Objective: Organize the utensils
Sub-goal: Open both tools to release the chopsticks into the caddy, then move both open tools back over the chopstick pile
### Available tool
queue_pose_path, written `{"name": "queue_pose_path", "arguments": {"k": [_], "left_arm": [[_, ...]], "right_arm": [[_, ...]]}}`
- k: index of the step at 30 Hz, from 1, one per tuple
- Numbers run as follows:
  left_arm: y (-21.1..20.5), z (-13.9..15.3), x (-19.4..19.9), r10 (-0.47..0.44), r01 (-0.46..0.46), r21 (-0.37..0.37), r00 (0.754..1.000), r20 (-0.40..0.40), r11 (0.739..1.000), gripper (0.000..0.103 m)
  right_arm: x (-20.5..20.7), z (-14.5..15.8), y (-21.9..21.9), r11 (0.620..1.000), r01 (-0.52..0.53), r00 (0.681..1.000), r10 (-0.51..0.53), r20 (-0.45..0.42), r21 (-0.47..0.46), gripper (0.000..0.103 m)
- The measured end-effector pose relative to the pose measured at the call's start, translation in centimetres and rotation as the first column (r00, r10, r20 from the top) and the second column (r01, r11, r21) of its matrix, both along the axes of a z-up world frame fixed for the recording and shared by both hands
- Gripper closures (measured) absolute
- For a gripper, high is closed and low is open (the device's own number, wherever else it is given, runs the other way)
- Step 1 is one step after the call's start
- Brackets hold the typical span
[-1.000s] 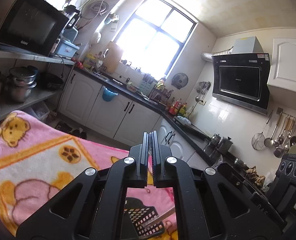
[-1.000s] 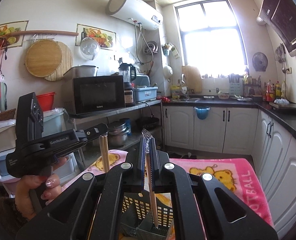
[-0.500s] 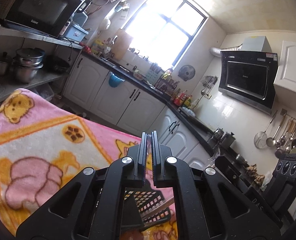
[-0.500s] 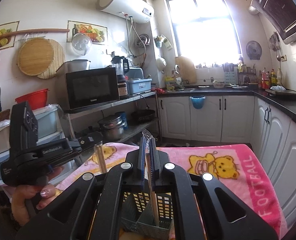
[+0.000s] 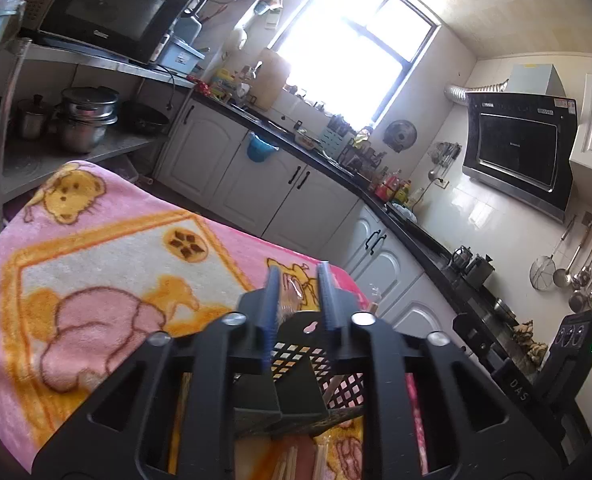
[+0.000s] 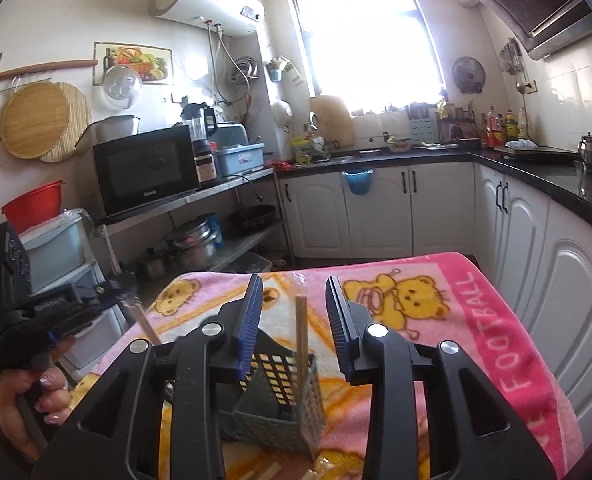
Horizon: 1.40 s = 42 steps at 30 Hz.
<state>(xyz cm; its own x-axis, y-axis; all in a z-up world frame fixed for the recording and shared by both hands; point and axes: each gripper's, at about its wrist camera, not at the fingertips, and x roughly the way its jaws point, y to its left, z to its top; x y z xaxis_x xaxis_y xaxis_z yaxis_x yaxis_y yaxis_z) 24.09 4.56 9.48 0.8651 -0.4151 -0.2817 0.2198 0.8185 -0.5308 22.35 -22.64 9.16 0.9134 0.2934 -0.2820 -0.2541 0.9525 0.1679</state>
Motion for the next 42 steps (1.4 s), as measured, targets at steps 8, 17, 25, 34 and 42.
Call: {"name": "queue_pose_path", "arguments": {"k": [8, 17, 25, 34, 42], "left_arm": [[1.1, -0.2, -1.7, 0.036, -0.036, -0.01, 0.999, 0.001, 0.999, 0.05], [1.6, -0.6, -3.6, 0.049, -0.049, -0.004, 0.999, 0.005, 0.999, 0.017], [1.7, -1.7, -5.2, 0.045, -0.045, 0.005, 0.999, -0.029, 0.999, 0.011], [1.4, -3.3, -6.8, 0.031, -0.03, 0.012, 0.997, -0.077, 0.999, 0.011], [0.8, -5.3, -7.7, 0.003, 0.0, 0.019, 0.991, -0.131, 1.0, 0.011]], "right_arm": [[-1.1, -0.8, -0.2, 0.999, 0.014, 1.0, -0.015, -0.017, -0.035, 0.058], [-2.4, -1.3, -0.4, 0.998, 0.013, 1.0, -0.015, -0.025, -0.062, 0.045], [-3.5, -1.9, -0.3, 0.997, 0.008, 0.999, -0.011, -0.041, -0.072, 0.037], [-4.9, -2.6, 0.1, 0.995, -0.007, 0.999, 0.001, -0.054, -0.099, 0.033], [-5.9, -3.2, 0.3, 0.993, -0.02, 0.997, 0.012, -0.071, -0.119, 0.032]]}}
